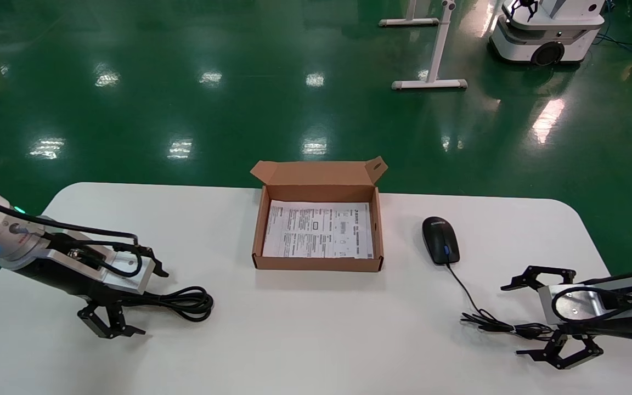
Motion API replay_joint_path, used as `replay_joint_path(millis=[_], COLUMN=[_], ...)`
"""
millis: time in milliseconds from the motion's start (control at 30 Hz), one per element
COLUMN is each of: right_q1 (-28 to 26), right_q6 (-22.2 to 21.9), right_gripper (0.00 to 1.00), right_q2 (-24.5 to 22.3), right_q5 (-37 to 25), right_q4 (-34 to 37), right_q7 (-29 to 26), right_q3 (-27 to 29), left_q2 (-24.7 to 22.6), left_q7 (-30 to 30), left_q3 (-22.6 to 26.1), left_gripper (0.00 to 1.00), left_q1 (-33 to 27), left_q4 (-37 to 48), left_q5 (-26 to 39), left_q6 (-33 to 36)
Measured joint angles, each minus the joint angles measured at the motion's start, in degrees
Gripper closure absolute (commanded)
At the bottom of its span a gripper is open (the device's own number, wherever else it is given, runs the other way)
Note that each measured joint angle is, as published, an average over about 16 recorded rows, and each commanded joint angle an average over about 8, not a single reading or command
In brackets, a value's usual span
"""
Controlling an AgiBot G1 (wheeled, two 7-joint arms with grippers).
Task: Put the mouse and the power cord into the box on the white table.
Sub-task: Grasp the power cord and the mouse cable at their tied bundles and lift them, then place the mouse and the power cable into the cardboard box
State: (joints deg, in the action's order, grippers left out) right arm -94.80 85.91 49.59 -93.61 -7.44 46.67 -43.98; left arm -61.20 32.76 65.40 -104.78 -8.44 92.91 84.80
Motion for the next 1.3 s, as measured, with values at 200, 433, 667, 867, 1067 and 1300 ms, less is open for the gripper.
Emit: replay_joint_path(millis=[200, 433, 667, 867, 1067, 1300], right_q1=[-0.06, 0.08, 0.19, 0.24, 0.27, 0.29], right_q6=[0.0, 0.09, 0.17, 0.21, 0.17, 0.08], right_gripper=[1.0, 1.0, 1.0, 1.0, 1.0, 1.0], right_q2=[0.04, -0.09, -0.18, -0.21, -0.23, -0.25], right_q5=[0.03, 0.13, 0.2, 0.24, 0.25, 0.24], right_q4=[0.13, -0.34, -0.6, -0.73, -0.8, -0.83], right_q7=[0.06, -0.03, -0.11, -0.15, -0.17, -0.18], right_q3=[0.01, 0.06, 0.1, 0.12, 0.12, 0.11], left_q2=[-0.03, 0.14, 0.24, 0.29, 0.32, 0.39], left_q7=[0.08, -0.12, -0.25, -0.3, -0.33, -0.53], left_q3=[-0.03, -0.04, -0.04, -0.04, -0.04, -0.24], left_gripper=[1.0, 1.0, 1.0, 1.0, 1.0, 1.0], left_q1=[-0.05, -0.02, 0.03, 0.06, 0.08, 0.0], left_q4=[0.15, -0.41, -0.73, -0.89, -0.99, -0.93], left_q5=[-0.05, -0.05, -0.05, -0.05, -0.04, -0.34], left_q6=[-0.04, 0.02, 0.09, 0.12, 0.13, 0.22])
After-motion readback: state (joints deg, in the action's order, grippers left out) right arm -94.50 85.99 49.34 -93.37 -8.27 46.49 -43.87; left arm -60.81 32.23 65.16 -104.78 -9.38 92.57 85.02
